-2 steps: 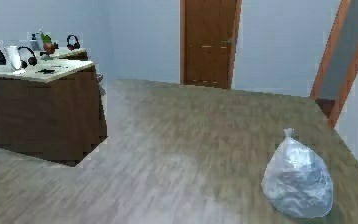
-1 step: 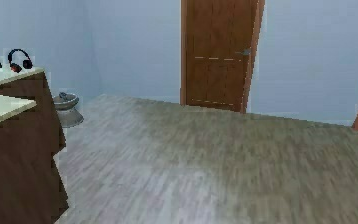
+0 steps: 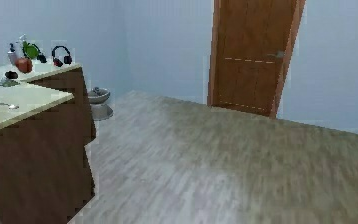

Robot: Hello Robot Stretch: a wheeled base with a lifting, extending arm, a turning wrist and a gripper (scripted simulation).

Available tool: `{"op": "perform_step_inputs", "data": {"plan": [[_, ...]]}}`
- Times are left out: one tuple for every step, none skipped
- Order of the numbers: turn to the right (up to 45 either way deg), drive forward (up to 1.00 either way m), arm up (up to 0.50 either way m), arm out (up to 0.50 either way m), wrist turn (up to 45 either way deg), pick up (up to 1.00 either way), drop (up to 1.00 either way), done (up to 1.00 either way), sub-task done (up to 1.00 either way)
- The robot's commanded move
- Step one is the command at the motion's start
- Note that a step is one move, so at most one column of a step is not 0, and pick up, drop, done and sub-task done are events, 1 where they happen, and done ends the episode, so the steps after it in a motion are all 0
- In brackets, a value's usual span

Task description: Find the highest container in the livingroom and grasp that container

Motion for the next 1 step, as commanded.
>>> {"op": "perform_step_inputs", "data": {"plan": [[0.0, 0.05, 0.0, 0.0, 0.0, 0.0, 0.0, 0.0, 0.0]]}}
